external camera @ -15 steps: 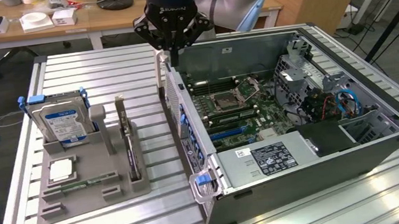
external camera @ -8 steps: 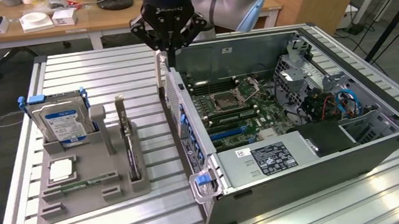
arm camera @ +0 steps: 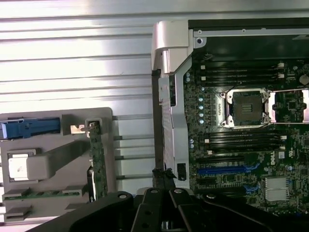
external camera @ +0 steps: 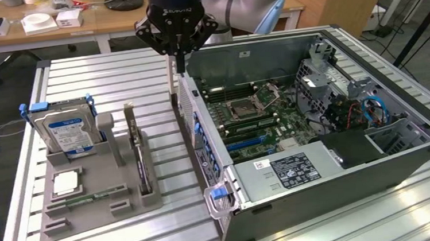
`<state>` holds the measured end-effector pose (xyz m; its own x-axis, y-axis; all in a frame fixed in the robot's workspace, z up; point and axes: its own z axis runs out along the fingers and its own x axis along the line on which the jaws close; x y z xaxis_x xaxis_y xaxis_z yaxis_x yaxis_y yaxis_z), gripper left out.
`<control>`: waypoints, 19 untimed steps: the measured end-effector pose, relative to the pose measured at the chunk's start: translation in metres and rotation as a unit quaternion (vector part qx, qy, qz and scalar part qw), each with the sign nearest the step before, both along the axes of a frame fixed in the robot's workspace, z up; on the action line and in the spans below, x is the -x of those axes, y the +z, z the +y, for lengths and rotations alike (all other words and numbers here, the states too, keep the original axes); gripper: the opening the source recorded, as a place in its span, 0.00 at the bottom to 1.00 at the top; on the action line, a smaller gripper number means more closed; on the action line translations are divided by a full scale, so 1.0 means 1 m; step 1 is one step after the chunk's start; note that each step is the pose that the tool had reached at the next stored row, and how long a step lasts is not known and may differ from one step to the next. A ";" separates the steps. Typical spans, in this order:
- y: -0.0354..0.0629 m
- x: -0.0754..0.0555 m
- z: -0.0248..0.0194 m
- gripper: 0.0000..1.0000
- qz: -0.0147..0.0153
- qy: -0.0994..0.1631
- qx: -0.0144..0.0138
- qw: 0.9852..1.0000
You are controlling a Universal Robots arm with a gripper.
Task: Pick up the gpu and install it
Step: 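Reach for the gpu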
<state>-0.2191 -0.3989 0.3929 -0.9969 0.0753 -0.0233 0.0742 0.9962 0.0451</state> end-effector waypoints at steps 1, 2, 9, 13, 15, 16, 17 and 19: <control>0.0000 0.001 0.0000 0.11 0.000 0.000 0.000 1.000; 0.0000 0.002 0.0000 0.11 0.000 0.000 0.000 1.000; 0.0000 0.008 0.0000 0.11 0.000 0.000 0.000 1.000; -0.0001 0.012 0.0000 0.11 0.000 0.000 0.000 1.000; -0.0001 0.014 0.0000 0.11 0.000 0.000 0.000 1.000; -0.0001 0.014 0.0000 0.11 0.000 0.000 0.000 1.000; -0.0001 0.015 0.0000 0.11 0.000 0.000 0.000 1.000; -0.0001 0.017 0.0000 0.11 0.000 0.000 0.000 1.000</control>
